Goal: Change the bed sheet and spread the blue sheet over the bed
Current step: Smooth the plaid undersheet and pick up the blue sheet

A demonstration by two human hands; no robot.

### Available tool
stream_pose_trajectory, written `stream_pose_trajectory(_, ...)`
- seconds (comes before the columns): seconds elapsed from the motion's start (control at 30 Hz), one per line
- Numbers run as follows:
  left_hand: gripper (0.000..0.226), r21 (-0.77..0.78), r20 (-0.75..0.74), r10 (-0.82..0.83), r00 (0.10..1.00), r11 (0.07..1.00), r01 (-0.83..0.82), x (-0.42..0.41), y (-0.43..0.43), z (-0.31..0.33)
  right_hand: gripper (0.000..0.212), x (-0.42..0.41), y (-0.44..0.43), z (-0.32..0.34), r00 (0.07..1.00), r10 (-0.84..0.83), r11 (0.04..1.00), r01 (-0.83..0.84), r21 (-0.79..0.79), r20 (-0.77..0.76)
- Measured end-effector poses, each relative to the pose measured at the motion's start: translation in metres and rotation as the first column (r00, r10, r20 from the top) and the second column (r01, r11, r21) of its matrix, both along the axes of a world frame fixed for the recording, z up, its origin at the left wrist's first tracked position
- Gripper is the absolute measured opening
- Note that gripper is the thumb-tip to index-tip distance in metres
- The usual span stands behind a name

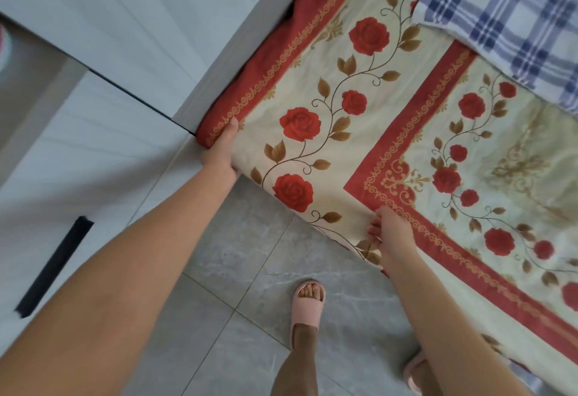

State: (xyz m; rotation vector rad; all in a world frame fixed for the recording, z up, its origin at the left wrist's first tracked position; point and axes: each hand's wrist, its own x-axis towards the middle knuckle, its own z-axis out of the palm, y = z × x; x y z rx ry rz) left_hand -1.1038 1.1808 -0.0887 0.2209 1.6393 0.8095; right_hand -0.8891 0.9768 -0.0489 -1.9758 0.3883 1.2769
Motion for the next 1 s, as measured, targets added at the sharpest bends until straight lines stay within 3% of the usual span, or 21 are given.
stream_pose_trajectory(0.03, 0.09, -0.004, -0.019, -0.001, 1.0, 1.0, 0.001, 0.006, -0.005, 0.013, 0.002, 0.001, 0.003, 0.003, 0.995, 0.032, 0.999, -0.034, 0.023, 0.091)
stream_pose_trajectory(0.13, 0.071, -0.023, -0.146, -0.011, 0.989, 1.0, 0.008, 0.012, -0.007, 0.009, 0.025, 0.014, 0.011, 0.005, 0.899, 0.069, 0.993, -0.103, 0.057, 0.432)
stream_pose_trajectory(0.23, 0.082, -0.146, -0.364, -0.085, 0.928, 0.989, 0.033, 0.024, -0.005, 0.011, 0.045, 0.042, 0.012, -0.01, 0.753, 0.153, 0.987, -0.081, -0.14, 0.64)
stream_pose_trajectory(0.3, 0.081, -0.183, -0.611, -0.219, 0.761, 0.974, 0.133, 0.036, -0.016, 0.022, 0.051, 0.038, 0.018, -0.022, 0.711, 0.384, 0.916, -0.216, -0.337, 0.589)
stream_pose_trajectory(0.33, 0.072, -0.111, -0.713, -0.239, 0.659, 0.967, 0.23, 0.043, -0.027, 0.031, 0.054, 0.025, 0.022, -0.028, 0.63, 0.565, 0.822, -0.377, -0.426, 0.533)
stream_pose_trajectory(0.37, 0.063, 0.01, -0.8, -0.231, 0.554, 0.918, 0.397, 0.052, -0.036, 0.038, 0.057, 0.007, 0.027, -0.034, 0.477, 0.734, 0.679, -0.546, -0.491, 0.483)
stream_pose_trajectory(0.4, 0.057, 0.12, -0.873, -0.203, 0.444, 0.792, 0.598, 0.058, -0.044, 0.042, 0.059, -0.016, 0.031, -0.038, 0.287, 0.839, 0.516, -0.69, -0.508, 0.462)
stream_pose_trajectory(0.43, 0.052, 0.149, -0.932, -0.178, 0.316, 0.606, 0.781, 0.062, -0.049, 0.043, 0.06, -0.039, 0.033, -0.04, 0.104, 0.881, 0.345, -0.809, -0.476, 0.462)
stream_pose_trajectory(0.47, 0.048, 0.083, -0.976, -0.153, 0.153, 0.386, 0.919, 0.065, -0.051, 0.042, 0.062, -0.058, 0.032, -0.039, -0.035, 0.881, 0.189, -0.889, -0.417, 0.473)
stream_pose_trajectory(0.53, 0.049, -0.158, -0.984, -0.086, -0.157, 0.012, 0.987, 0.072, -0.042, 0.033, 0.067, -0.069, 0.029, -0.035, -0.217, 0.84, -0.051, -0.944, -0.326, 0.497)
stream_pose_trajectory(0.57, 0.052, -0.265, -0.959, -0.087, -0.271, -0.081, 0.961, 0.075, -0.033, 0.027, 0.065, -0.06, 0.028, -0.032, -0.244, 0.809, -0.109, -0.957, -0.27, 0.535)
stream_pose_trajectory(0.6, 0.057, -0.334, -0.932, -0.116, -0.344, -0.099, 0.937, 0.078, -0.02, 0.023, 0.06, -0.045, 0.028, -0.027, -0.239, 0.77, -0.143, -0.968, -0.205, 0.592)
stream_pose_trajectory(0.67, 0.068, -0.414, -0.884, -0.239, -0.402, 0.002, 0.91, 0.073, 0.011, 0.016, 0.049, -0.012, 0.022, -0.019, -0.217, 0.658, -0.147, -0.976, -0.159, 0.721)
stream_pose_trajectory(0.73, 0.086, -0.501, -0.825, -0.357, -0.438, 0.106, 0.859, 0.062, 0.043, 0.014, 0.047, 0.021, 0.022, -0.014, -0.297, 0.56, -0.067, -0.947, -0.315, 0.774)
stream_pose_trajectory(0.8, 0.105, -0.536, -0.803, -0.376, -0.462, 0.116, 0.836, 0.06, 0.058, 0.018, 0.054, 0.05, 0.03, -0.012, -0.315, 0.63, 0.038, -0.901, -0.433, 0.71)
stream_pose_trajectory(0.9, 0.115, -0.478, -0.853, -0.336, -0.4, 0.193, 0.857, 0.074, 0.062, 0.025, 0.073, 0.08, 0.05, -0.011, -0.04, 0.858, 0.124, -0.951, -0.282, 0.511)
stream_pose_trajectory(0.93, 0.114, -0.469, -0.859, -0.341, -0.382, 0.222, 0.855, 0.078, 0.066, 0.027, 0.079, 0.085, 0.057, -0.014, -0.009, 0.893, 0.107, -0.967, -0.23, 0.45)
stream_pose_trajectory(1.0, 0.105, -0.504, -0.832, -0.382, -0.402, 0.219, 0.836, 0.083, 0.074, 0.033, 0.09, 0.088, 0.064, -0.021, -0.117, 0.93, -0.029, -0.968, -0.25, 0.347)
